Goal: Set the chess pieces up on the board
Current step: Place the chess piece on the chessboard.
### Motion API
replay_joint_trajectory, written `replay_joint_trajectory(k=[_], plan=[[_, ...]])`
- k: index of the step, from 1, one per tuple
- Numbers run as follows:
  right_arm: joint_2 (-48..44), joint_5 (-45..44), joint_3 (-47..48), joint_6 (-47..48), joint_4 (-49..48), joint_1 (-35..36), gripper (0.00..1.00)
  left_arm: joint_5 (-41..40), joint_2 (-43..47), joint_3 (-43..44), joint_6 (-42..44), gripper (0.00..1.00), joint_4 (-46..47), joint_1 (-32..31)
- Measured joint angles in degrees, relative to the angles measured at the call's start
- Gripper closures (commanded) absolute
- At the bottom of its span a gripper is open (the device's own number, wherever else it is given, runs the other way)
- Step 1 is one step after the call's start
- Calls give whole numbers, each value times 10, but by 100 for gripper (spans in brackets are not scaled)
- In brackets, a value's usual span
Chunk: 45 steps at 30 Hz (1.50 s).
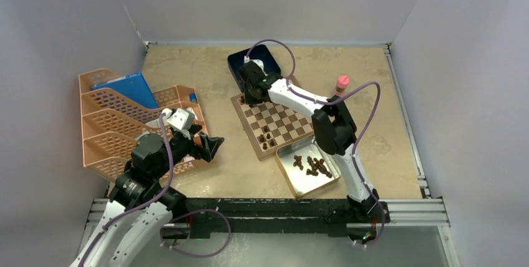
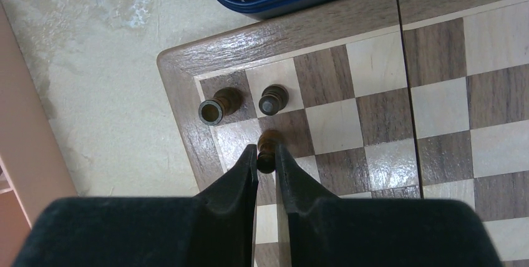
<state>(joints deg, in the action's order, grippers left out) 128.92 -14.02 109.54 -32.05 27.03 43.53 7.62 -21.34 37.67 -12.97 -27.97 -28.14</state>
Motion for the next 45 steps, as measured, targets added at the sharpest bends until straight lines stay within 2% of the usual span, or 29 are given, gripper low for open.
replay_joint_trajectory(k=[29,45], plan=[[24,-10,40,-1,40,2,79,-2,3,0,0,14,0,0],[30,-11,43,-1,44,2,79,-2,3,0,0,14,0,0]])
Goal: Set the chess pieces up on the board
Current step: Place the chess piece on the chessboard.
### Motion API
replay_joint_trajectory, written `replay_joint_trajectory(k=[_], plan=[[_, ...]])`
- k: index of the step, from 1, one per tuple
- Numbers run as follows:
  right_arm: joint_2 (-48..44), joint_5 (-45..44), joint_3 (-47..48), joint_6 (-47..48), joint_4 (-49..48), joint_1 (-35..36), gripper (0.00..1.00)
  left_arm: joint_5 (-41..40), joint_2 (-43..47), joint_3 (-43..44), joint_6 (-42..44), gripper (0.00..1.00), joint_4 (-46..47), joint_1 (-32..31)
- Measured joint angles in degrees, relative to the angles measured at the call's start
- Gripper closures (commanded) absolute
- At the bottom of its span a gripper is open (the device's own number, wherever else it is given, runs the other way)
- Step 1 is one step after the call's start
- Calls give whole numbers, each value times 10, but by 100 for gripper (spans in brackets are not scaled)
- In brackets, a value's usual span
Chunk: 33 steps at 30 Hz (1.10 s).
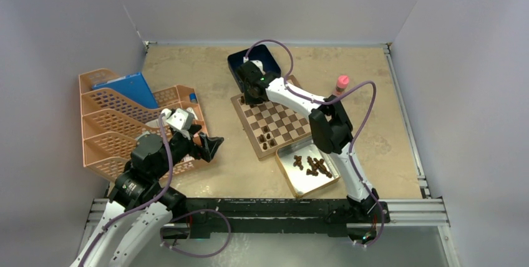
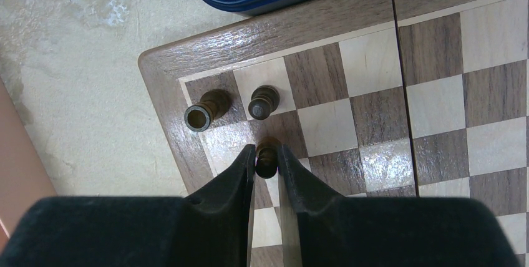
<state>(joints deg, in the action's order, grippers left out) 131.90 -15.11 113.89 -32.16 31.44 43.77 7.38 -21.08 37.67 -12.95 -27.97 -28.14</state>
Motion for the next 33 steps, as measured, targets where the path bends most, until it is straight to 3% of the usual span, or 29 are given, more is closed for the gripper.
replay_joint_trajectory(k=[33], plan=[[2,-4,4,-1,10,1,76,0,1,0,0,14,0,0]])
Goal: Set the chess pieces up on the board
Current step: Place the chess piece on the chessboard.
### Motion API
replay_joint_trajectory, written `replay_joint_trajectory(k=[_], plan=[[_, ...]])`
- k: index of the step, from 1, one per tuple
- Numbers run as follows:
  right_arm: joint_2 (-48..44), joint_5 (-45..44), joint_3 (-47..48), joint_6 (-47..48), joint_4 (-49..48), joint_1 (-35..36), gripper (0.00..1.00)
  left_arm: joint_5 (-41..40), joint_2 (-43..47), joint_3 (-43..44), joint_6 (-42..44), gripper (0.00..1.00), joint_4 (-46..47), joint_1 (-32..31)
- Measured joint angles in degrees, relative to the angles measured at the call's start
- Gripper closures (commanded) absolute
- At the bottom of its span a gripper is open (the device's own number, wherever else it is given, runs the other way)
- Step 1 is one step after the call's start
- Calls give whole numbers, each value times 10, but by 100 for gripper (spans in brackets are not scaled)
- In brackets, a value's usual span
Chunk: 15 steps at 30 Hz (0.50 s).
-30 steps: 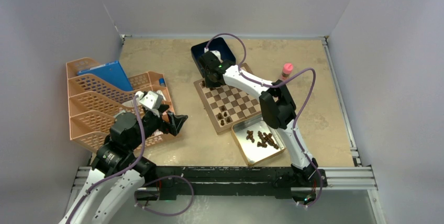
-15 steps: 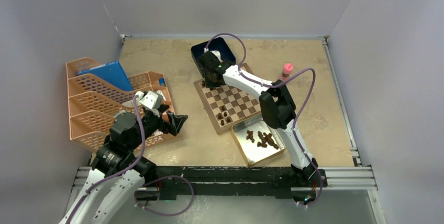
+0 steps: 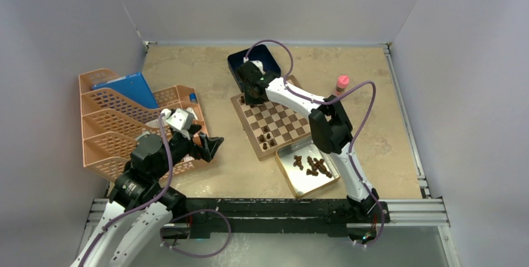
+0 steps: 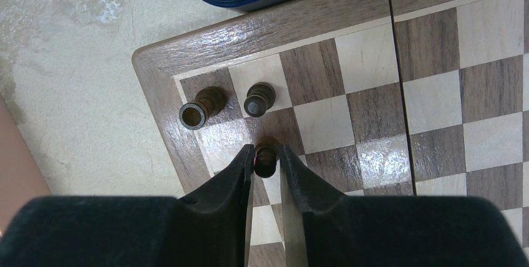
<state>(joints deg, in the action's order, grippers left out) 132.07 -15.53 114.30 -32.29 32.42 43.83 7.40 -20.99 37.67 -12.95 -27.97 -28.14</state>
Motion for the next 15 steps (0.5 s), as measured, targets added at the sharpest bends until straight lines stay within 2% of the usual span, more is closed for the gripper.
replay_joint_trajectory(k=[15], plan=[[9,-3,5,4,-2,0,81,0,0,0,0,14,0,0]])
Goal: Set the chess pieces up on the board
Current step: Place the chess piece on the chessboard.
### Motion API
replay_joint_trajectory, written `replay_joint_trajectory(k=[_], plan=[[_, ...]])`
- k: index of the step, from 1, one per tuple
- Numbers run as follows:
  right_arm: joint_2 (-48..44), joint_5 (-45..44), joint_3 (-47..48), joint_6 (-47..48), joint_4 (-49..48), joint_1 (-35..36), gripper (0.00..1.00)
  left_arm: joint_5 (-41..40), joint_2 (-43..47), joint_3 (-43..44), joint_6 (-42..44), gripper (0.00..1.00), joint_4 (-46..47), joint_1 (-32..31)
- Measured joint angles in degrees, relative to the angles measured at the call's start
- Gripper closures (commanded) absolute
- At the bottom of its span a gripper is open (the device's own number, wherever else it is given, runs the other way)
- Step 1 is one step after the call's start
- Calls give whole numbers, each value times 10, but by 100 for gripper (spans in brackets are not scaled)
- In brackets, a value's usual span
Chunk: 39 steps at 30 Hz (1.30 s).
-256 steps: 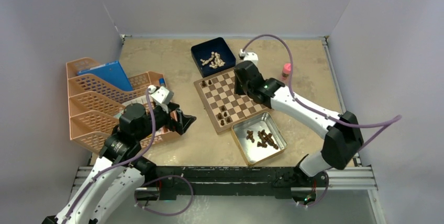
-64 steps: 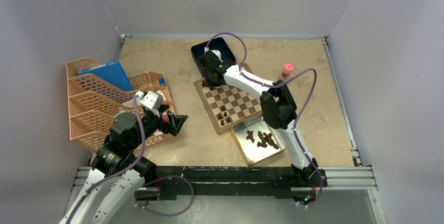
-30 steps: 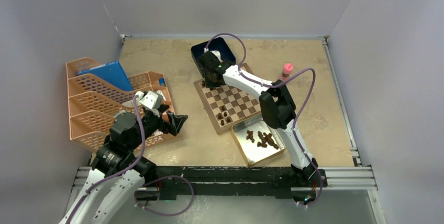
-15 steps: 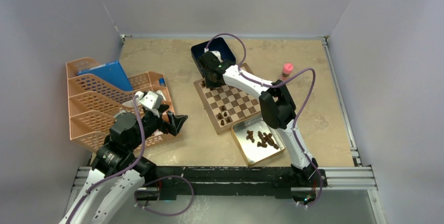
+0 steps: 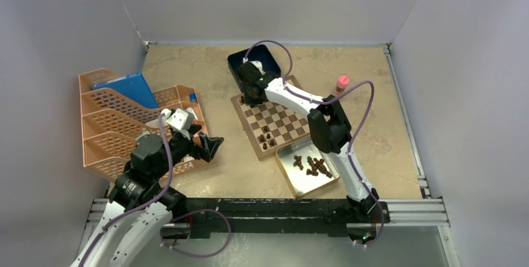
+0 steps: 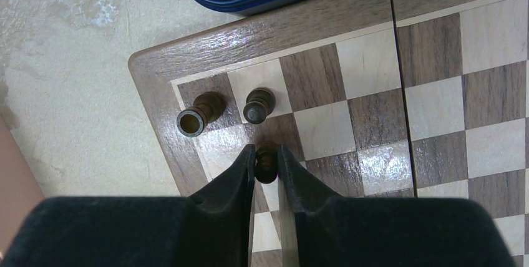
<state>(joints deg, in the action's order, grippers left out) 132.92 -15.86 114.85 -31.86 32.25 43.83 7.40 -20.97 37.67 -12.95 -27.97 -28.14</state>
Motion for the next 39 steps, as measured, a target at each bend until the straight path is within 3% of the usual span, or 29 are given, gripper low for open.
replay_joint_trajectory(k=[16,26,32,39], plan=[[0,-12,0,1,0,0,80,0,3,0,0,14,0,0],[0,-13,0,2,0,0,72,0,4,0,0,14,0,0],[0,-19,0,4,0,0,60,0,5,0,0,14,0,0],[-31,-15,-51,7,-14,0,58,-2,5,0,0,14,0,0]])
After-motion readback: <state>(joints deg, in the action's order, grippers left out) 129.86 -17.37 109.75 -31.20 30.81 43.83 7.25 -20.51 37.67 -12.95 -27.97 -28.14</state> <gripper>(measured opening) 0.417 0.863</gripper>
